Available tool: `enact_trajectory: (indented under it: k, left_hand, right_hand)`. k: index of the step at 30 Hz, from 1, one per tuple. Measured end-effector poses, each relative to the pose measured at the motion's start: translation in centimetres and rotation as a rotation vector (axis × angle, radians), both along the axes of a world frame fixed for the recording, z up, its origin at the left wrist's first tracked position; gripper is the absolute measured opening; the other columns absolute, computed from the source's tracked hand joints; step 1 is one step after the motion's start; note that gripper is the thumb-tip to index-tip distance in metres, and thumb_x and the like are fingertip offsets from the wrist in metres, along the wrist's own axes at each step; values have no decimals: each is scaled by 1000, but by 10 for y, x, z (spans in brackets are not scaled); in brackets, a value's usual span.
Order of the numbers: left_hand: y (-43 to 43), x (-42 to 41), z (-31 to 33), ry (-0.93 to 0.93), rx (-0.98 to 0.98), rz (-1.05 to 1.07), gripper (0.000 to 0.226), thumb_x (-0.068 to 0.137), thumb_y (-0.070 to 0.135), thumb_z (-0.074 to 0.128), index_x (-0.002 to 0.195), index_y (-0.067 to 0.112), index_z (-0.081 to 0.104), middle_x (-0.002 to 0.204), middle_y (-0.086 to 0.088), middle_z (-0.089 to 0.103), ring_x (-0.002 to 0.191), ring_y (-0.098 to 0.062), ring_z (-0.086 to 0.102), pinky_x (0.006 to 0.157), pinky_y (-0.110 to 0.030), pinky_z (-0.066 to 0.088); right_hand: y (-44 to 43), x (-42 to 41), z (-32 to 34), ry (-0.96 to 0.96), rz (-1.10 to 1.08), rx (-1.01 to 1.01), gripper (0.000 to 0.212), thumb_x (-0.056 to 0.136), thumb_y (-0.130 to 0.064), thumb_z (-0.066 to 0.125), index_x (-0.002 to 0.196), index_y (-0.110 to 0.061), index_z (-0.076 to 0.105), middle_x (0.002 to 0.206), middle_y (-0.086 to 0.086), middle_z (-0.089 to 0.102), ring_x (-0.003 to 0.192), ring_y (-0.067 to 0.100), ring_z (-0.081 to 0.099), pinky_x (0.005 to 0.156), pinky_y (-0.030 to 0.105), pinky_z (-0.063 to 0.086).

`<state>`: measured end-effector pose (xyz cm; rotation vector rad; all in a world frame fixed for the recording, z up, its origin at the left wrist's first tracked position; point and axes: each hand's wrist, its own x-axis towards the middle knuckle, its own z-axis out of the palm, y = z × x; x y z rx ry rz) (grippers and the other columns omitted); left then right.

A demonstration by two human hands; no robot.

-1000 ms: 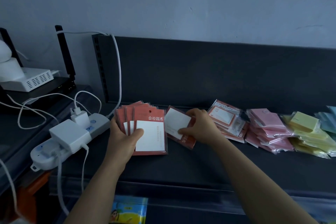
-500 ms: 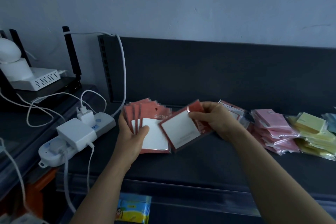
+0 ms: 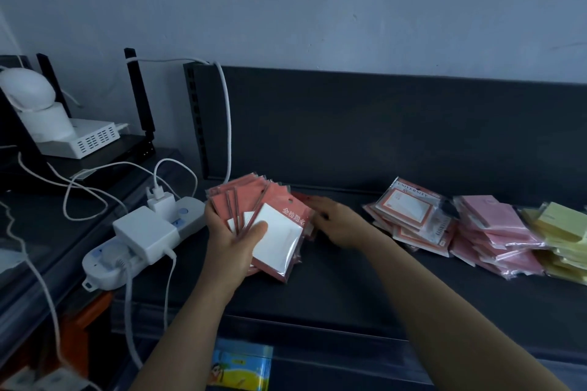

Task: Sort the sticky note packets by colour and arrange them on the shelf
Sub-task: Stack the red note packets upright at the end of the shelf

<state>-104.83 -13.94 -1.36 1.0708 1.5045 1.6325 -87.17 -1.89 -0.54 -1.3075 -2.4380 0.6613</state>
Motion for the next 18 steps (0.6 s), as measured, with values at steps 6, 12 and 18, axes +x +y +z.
enact_trajectory:
  k: [6, 12, 18]
  left_hand:
    - [5, -7, -5, 22, 27, 87, 75, 88, 5, 63, 144, 26, 18, 124, 1, 58, 102, -8, 60, 75, -24, 49]
    - [6, -6, -3, 12, 35, 76, 74, 89, 6, 63, 144, 29, 19, 120, 5, 58, 100, -6, 60, 74, -26, 53]
    - [6, -8, -5, 43, 30, 77, 75, 89, 8, 64, 144, 30, 18, 122, 6, 57, 105, -9, 59, 92, -37, 46]
  right_hand:
    - [-1, 18, 1, -10, -230, 33, 34, 86, -43, 64, 109, -18, 68, 107, 0, 66, 92, 16, 59, 76, 26, 45]
    - [2, 22, 0, -174, -193, -131, 101, 80, -62, 62, 153, -17, 9, 161, 4, 3, 148, 24, 4, 118, 43, 14]
    - [3, 26, 1, -165, -251, -147, 108, 66, -63, 75, 148, -20, 19, 145, 5, 25, 135, 26, 30, 109, 45, 35]
